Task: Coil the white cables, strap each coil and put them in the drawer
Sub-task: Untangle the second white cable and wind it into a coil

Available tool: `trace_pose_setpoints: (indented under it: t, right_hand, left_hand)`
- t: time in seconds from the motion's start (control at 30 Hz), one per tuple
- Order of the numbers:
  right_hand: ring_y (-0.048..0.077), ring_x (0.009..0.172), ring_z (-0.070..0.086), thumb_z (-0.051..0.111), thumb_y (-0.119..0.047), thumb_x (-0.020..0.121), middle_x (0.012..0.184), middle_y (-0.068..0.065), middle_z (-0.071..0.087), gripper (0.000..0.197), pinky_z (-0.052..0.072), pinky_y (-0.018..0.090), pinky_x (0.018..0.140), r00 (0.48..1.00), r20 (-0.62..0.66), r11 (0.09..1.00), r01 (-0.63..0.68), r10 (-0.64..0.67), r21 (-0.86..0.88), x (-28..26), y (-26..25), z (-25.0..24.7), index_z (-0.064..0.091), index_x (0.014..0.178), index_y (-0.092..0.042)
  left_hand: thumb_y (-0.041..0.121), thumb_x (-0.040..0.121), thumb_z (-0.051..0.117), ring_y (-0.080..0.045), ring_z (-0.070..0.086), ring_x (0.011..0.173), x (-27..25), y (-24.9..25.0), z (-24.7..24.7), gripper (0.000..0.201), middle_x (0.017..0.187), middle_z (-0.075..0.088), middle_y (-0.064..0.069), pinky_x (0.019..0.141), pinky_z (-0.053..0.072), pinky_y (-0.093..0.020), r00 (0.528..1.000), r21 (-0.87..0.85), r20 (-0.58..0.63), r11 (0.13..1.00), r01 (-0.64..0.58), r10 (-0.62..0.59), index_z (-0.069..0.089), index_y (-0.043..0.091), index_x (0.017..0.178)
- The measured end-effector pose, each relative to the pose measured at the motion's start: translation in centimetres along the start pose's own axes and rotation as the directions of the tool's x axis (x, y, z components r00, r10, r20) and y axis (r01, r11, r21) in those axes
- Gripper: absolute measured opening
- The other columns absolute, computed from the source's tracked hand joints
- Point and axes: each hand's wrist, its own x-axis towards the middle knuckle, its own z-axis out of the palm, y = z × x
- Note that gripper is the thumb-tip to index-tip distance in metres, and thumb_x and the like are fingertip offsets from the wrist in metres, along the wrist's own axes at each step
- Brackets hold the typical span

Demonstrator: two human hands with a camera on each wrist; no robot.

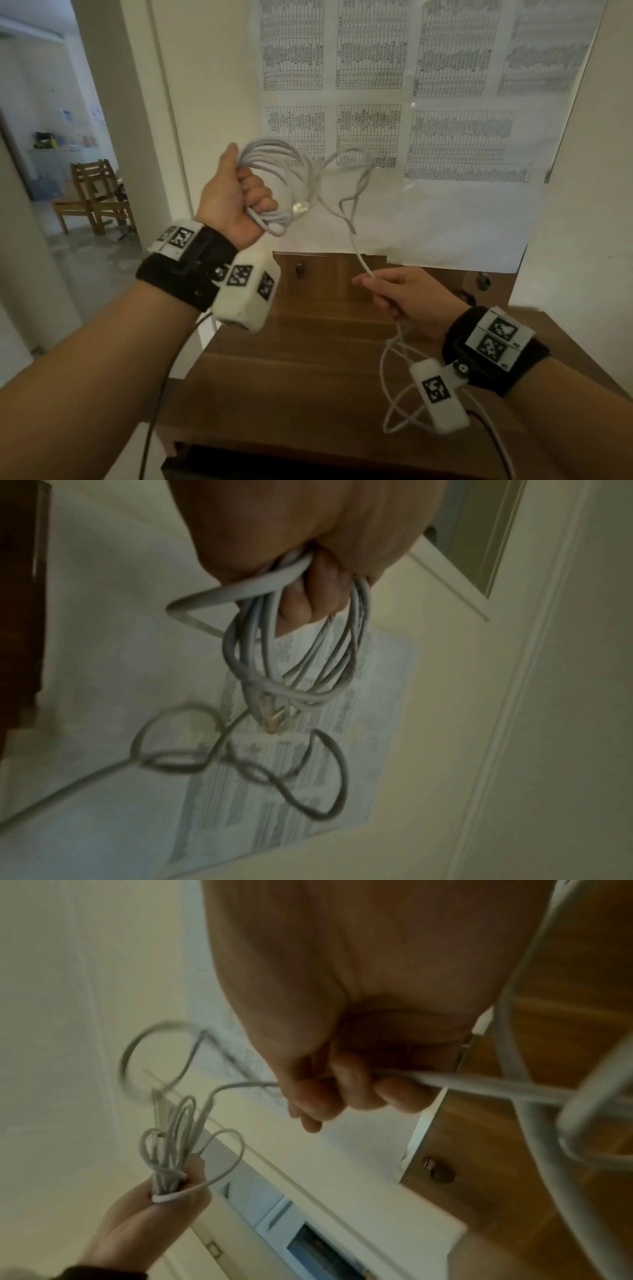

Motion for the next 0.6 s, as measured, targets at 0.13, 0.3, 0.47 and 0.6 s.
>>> trace_pose_setpoints:
  t: [0.13, 0.3, 0.47, 0.6]
  right_hand:
    - [0.01, 0.054, 0.056, 0.067, -0.03, 0.094, 0.063, 0.001, 0.069, 0.015, 0.049, 0.02, 0.058, 0.993, -0.106, 0.937, 0.019, -0.06, -0.348, -1.1, -0.4, -3.2, 0.08, 0.088, -0.024]
    - [0.01, 0.054, 0.049, 0.059, -0.038, 0.096, 0.054, -0.008, 0.049, 0.027, 0.047, 0.022, 0.064, 0.986, -0.159, 0.952, -0.003, -0.049, -0.308, -2.3, 0.0, -6.9, 0.078, 0.079, -0.031]
    - [0.015, 0.074, 0.066, 0.055, -0.026, 0.101, 0.074, 0.004, 0.064, 0.027, 0.054, 0.017, 0.07, 0.962, -0.262, 0.974, 0.009, -0.07, -0.228, -2.9, -0.4, -9.5, 0.08, 0.095, -0.018]
    - [0.021, 0.076, 0.066, 0.065, -0.024, 0.095, 0.08, 0.008, 0.074, 0.018, 0.05, 0.023, 0.068, 0.931, -0.347, 0.933, -0.024, -0.11, -0.358, -3.3, -0.1, -11.9, 0.081, 0.091, -0.018]
  left_hand:
    - [0.05, 0.103, 0.043, -0.009, 0.014, 0.036, 1.1, 3.2, -1.8, 0.062, 0.042, 0.015, 0.007, 0.037, 0.015, -0.02, 0.992, 0.001, -0.061, 0.994, -0.106, 0.106, 0.026, 0.025, 0.049]
    - [0.048, 0.103, 0.044, -0.01, 0.013, 0.038, 2.0, 4.7, -4.4, 0.06, 0.045, 0.013, 0.007, 0.038, 0.015, -0.021, 0.971, -0.048, -0.17, 0.983, -0.179, 0.169, 0.025, 0.025, 0.051]
    - [0.047, 0.103, 0.044, -0.009, 0.014, 0.04, 2.4, 4.6, -6.2, 0.065, 0.045, 0.016, 0.008, 0.041, 0.014, -0.02, 0.949, -0.05, -0.251, 0.976, -0.211, 0.192, 0.028, 0.024, 0.045]
    - [0.045, 0.102, 0.048, -0.009, 0.016, 0.041, 2.4, 5.9, -7.4, 0.06, 0.047, 0.019, 0.007, 0.042, 0.015, -0.02, 0.933, -0.078, -0.292, 0.967, -0.242, 0.21, 0.029, 0.024, 0.049]
